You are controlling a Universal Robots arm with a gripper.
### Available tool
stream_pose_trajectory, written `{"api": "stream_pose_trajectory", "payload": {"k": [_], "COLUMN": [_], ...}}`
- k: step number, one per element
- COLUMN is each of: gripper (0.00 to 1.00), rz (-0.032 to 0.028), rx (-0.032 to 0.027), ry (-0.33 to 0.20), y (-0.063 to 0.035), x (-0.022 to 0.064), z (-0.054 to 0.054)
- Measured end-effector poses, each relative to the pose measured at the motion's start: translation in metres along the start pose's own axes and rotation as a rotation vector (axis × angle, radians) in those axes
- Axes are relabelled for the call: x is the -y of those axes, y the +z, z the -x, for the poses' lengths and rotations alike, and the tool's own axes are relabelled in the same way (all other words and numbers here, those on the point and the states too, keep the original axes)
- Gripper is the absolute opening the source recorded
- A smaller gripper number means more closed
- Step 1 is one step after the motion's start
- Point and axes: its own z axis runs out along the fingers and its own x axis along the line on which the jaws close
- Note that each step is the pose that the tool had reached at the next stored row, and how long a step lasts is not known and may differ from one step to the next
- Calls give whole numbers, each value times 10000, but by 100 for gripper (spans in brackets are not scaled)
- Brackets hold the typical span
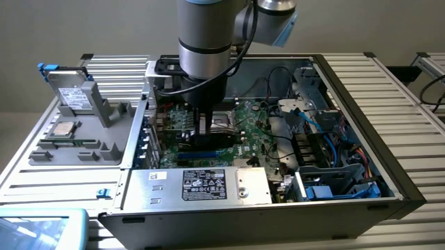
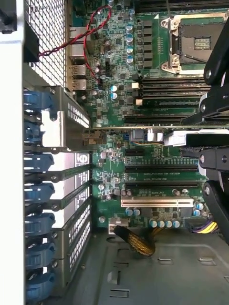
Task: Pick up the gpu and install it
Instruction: 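Insert the gpu into the slot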
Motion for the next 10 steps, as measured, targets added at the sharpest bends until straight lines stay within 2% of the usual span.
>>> {"api": "stream_pose_trajectory", "payload": {"k": [10], "gripper": [28], "rz": [-33], "rx": [0], "ry": [-1], "y": [45], "x": [-40], "z": [-5]}}
